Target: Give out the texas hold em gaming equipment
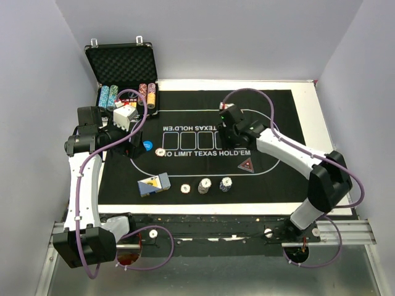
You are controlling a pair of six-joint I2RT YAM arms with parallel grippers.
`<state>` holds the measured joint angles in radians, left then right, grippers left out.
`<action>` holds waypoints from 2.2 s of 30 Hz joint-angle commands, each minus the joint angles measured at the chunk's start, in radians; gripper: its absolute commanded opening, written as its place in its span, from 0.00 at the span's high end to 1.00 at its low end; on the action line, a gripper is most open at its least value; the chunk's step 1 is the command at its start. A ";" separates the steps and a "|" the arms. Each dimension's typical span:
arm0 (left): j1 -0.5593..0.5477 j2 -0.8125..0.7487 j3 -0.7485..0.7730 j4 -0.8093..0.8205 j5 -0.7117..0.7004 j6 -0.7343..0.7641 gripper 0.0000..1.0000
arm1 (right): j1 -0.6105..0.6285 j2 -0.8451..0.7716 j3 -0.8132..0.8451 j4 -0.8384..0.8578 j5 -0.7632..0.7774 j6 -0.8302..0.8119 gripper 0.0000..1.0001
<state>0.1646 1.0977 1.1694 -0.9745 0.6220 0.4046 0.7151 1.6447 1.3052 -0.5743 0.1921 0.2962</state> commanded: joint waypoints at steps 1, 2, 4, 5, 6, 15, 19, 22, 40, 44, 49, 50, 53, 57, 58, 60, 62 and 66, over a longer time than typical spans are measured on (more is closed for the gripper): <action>0.010 -0.010 0.016 -0.009 0.021 0.014 0.01 | -0.081 -0.042 -0.127 -0.045 0.037 0.050 0.61; 0.009 -0.007 0.018 -0.009 0.024 0.016 0.01 | -0.110 -0.057 -0.162 -0.035 0.033 0.060 0.61; 0.010 -0.007 0.022 -0.012 0.025 0.016 0.01 | -0.153 -0.085 -0.220 -0.021 0.027 0.087 0.62; 0.009 -0.007 0.022 -0.012 0.024 0.017 0.01 | -0.175 -0.101 -0.248 -0.016 0.030 0.101 0.62; 0.009 -0.007 0.024 -0.015 0.024 0.019 0.01 | -0.192 -0.117 -0.268 -0.012 0.038 0.115 0.62; 0.009 0.001 0.027 -0.018 0.028 0.022 0.01 | -0.364 -0.172 -0.397 0.027 0.044 0.170 0.61; 0.010 -0.001 0.024 -0.018 0.031 0.022 0.01 | -0.368 -0.122 -0.409 0.042 0.058 0.179 0.59; 0.009 -0.004 0.019 -0.020 0.030 0.026 0.01 | -0.373 -0.097 -0.425 0.067 0.066 0.187 0.54; 0.009 0.010 0.016 -0.012 0.035 0.023 0.01 | -0.303 -0.232 -0.250 -0.059 0.095 0.166 0.23; 0.009 0.014 0.022 -0.013 0.036 0.017 0.01 | -0.113 -0.223 -0.150 -0.097 0.081 0.147 0.20; 0.009 0.017 0.026 -0.015 0.039 0.014 0.01 | 0.065 -0.177 -0.095 -0.073 -0.072 0.089 0.07; 0.009 0.018 0.024 -0.013 0.038 0.014 0.01 | 0.085 -0.165 -0.090 -0.068 -0.091 0.083 0.05; 0.009 0.018 0.022 -0.013 0.036 0.011 0.01 | 0.142 -0.125 -0.072 -0.073 -0.132 0.066 0.02; 0.010 0.014 0.021 -0.009 0.035 0.004 0.01 | 0.228 -0.063 -0.055 -0.078 -0.163 0.031 0.02; 0.009 0.014 0.021 -0.006 0.035 0.002 0.01 | 0.250 -0.051 -0.050 -0.078 -0.157 0.024 0.02; 0.009 0.016 0.024 -0.006 0.036 -0.001 0.01 | 0.285 -0.022 -0.044 -0.076 -0.146 0.020 0.03; 0.009 0.016 0.024 -0.007 0.035 -0.003 0.01 | 0.314 0.006 -0.038 -0.078 -0.138 0.018 0.05; 0.010 0.013 0.026 -0.009 0.033 -0.001 0.01 | 0.354 0.036 -0.038 -0.076 -0.129 0.024 0.08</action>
<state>0.1680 1.1133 1.1702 -0.9813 0.6277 0.4103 1.0378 1.6531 1.2392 -0.6308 0.0727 0.3363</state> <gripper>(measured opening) 0.990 0.936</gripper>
